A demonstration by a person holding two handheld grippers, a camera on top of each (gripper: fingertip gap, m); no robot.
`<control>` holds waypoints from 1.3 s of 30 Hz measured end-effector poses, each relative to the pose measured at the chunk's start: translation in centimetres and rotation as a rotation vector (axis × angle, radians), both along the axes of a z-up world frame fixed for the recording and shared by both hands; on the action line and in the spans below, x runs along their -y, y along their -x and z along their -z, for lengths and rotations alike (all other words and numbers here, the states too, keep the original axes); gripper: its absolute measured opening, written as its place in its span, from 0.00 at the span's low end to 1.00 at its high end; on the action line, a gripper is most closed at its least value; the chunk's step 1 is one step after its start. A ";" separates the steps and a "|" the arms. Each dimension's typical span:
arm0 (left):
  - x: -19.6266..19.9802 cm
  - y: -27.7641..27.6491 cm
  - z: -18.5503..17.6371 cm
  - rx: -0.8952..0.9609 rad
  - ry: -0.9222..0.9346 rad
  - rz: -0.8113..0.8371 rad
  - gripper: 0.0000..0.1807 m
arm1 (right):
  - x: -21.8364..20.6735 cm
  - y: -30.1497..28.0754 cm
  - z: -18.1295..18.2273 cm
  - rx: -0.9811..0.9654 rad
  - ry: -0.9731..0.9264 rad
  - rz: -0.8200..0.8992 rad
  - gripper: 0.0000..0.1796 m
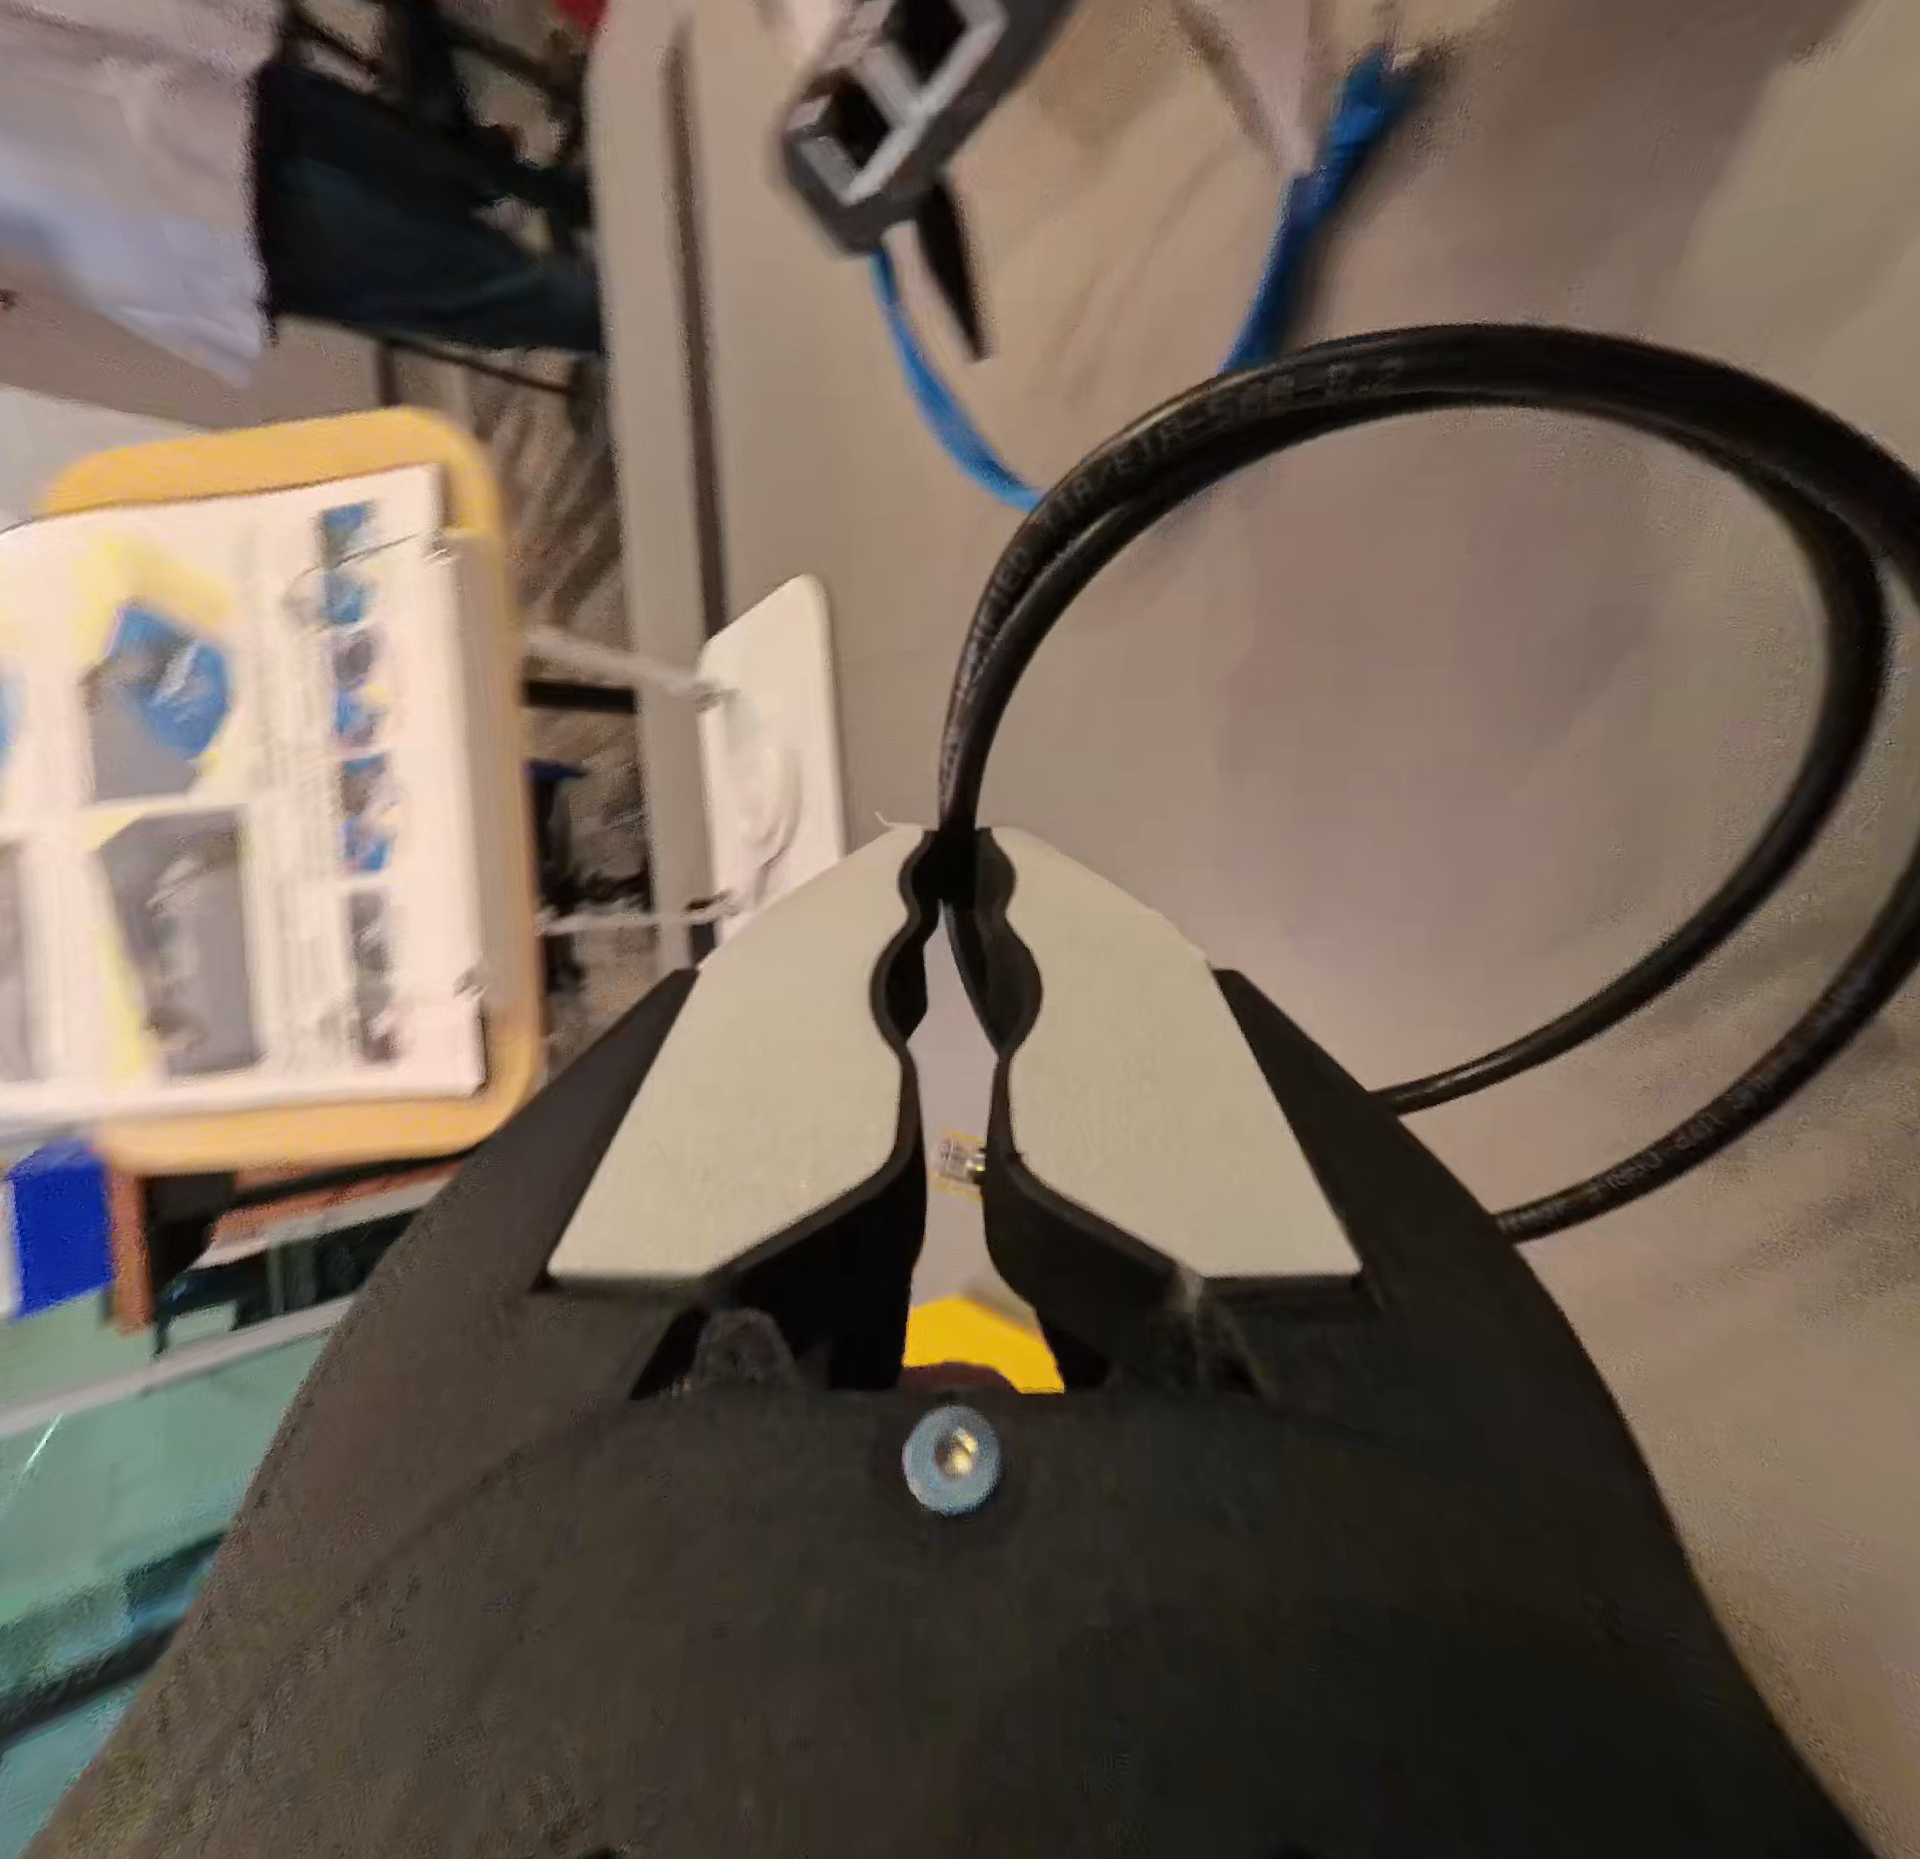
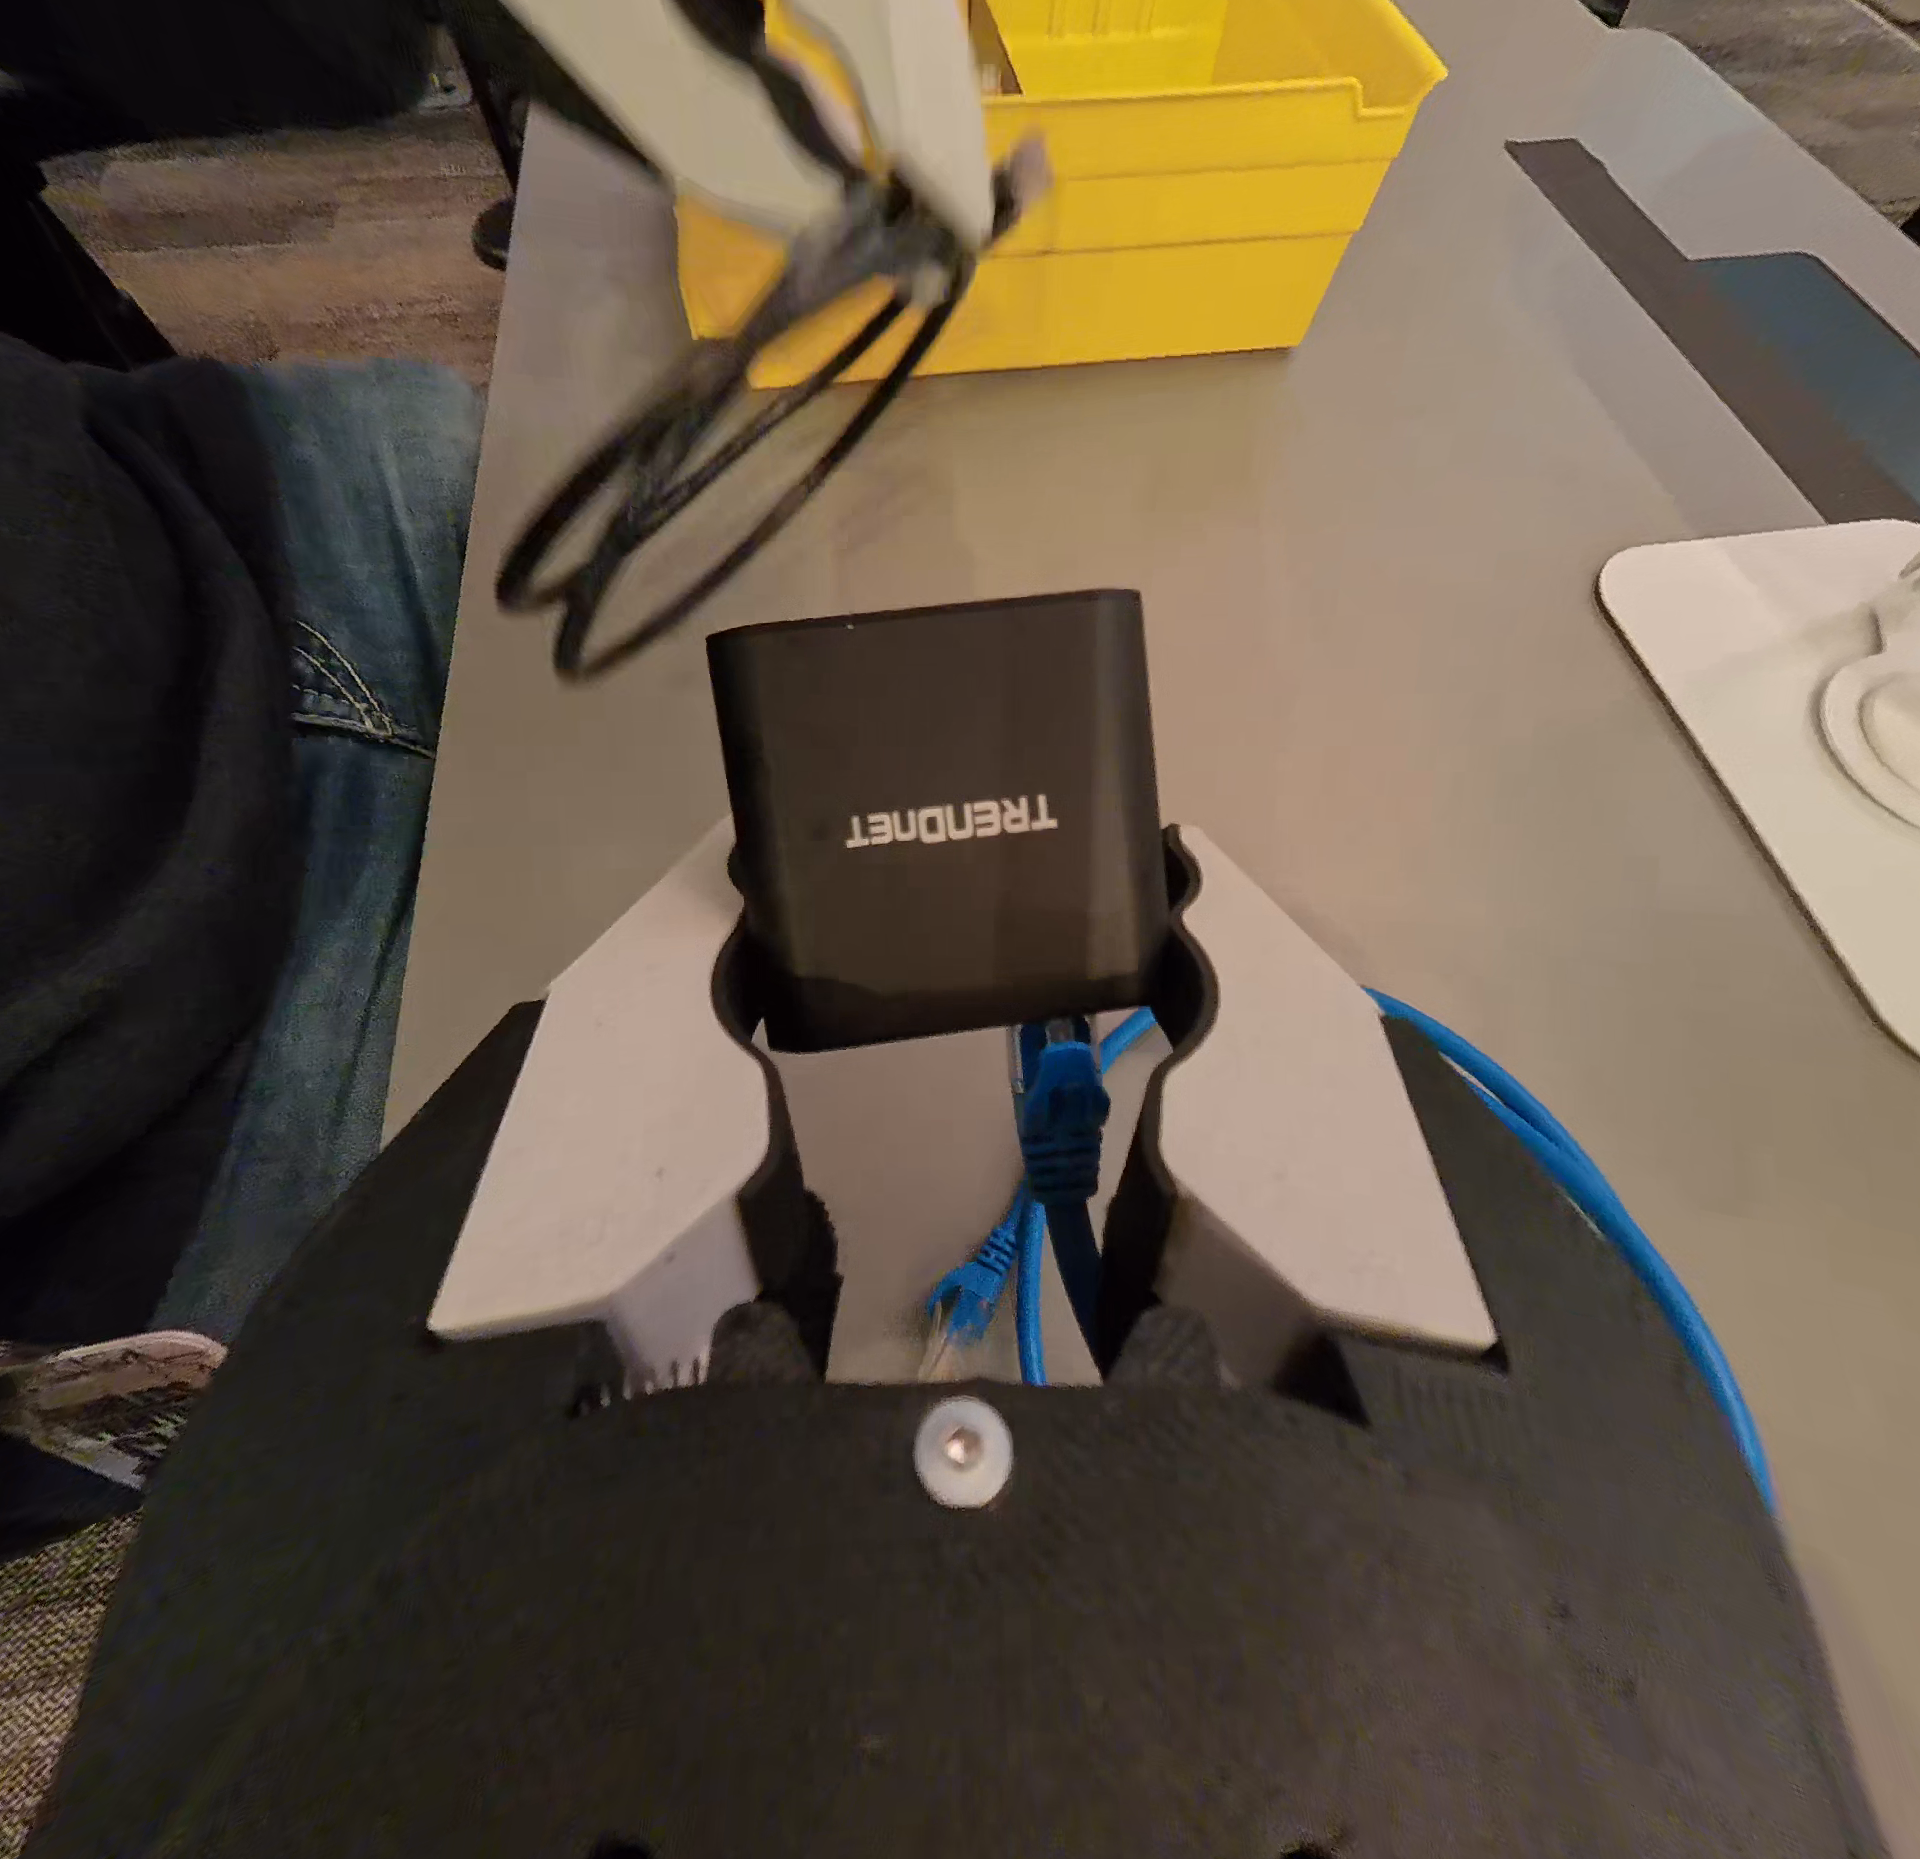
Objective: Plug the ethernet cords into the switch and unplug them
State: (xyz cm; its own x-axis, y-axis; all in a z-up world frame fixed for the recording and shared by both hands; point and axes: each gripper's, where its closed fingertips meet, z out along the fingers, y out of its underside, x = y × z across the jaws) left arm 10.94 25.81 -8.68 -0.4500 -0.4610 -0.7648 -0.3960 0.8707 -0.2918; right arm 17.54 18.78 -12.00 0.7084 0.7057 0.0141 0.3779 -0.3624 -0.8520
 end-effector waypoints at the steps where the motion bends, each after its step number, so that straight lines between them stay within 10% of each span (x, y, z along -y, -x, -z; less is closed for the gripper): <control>1: 1.0 -0.5 1.6 -0.041 0.023 0.029 0.03 | 0.1 -0.2 0.2 -0.002 0.003 0.002 0.41; 5: 1.1 -0.2 5.5 -0.222 0.203 -0.092 0.24 | 0.2 -0.9 0.9 0.002 0.008 0.021 0.41; 14: -2.2 4.4 4.6 -0.059 0.436 -0.581 0.16 | 0.1 -1.7 2.1 -0.047 0.003 0.040 0.41; 25: -2.8 -1.2 11.4 -0.188 0.571 -0.616 0.14 | 0.5 -1.4 2.4 -0.041 -0.007 0.043 0.41; 39: -3.5 -3.1 13.0 -0.175 0.198 -0.364 0.02 | 0.6 -1.3 2.6 -0.050 -0.022 0.039 0.41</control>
State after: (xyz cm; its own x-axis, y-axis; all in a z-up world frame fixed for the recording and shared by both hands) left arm 14.03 29.30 -21.71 -0.3463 -0.7433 -0.5724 -0.7247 0.5994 -0.3400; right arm 18.83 18.22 -14.57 0.7353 0.6777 -0.0068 0.3207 -0.3567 -0.8774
